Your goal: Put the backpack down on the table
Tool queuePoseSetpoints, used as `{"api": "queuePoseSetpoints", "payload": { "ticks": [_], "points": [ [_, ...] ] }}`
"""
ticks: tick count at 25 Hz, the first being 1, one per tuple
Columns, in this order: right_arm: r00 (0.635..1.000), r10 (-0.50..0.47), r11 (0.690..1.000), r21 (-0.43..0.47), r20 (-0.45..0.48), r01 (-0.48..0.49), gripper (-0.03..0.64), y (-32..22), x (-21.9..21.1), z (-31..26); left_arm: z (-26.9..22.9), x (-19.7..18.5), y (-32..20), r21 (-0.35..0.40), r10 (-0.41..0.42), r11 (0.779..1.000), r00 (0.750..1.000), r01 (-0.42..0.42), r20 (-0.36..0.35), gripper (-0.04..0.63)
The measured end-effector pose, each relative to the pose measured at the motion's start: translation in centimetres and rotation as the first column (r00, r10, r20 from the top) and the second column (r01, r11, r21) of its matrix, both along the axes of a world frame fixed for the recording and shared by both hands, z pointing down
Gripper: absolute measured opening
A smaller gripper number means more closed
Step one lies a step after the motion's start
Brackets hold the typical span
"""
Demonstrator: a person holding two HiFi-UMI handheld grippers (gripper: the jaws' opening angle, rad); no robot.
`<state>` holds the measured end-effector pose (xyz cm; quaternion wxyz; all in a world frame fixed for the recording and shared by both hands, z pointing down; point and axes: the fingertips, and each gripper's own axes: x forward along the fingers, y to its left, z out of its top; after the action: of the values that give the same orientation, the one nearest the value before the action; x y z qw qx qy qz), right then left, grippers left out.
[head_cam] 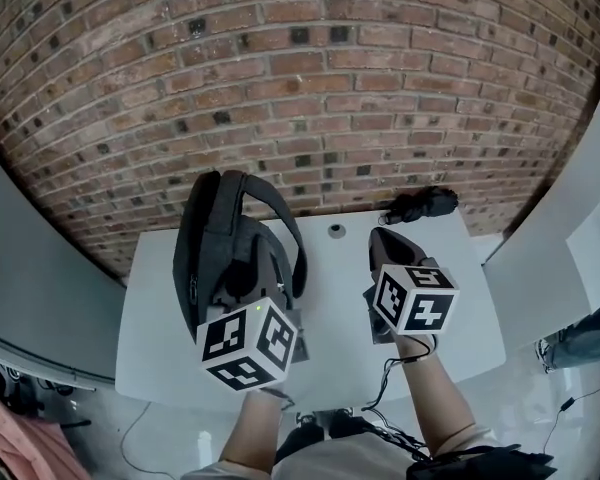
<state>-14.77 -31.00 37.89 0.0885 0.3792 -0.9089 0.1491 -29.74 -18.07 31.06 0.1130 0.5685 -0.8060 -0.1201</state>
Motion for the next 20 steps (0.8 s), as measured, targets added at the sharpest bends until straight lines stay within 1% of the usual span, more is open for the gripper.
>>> {"api": "queuePoseSetpoints", "payload": {
  "ticks": [8,20],
  "points": [
    [0.998,0.056,0.998,0.002,-0.013,-0.056,0.031,-1.3,2.9,0.3,1.0,2.4,-2.0,-0.030,0.006,1.000,0.999,-0.005,0.036,0.040],
    [0.994,0.111,0.993,-0.031,-0.022,-0.112,0.031,-2.8,6.8,2.2,3.3,6.8,-4.3,-0.077,0.028,0.997,0.997,-0.023,0.065,0.040]
  ]
}}
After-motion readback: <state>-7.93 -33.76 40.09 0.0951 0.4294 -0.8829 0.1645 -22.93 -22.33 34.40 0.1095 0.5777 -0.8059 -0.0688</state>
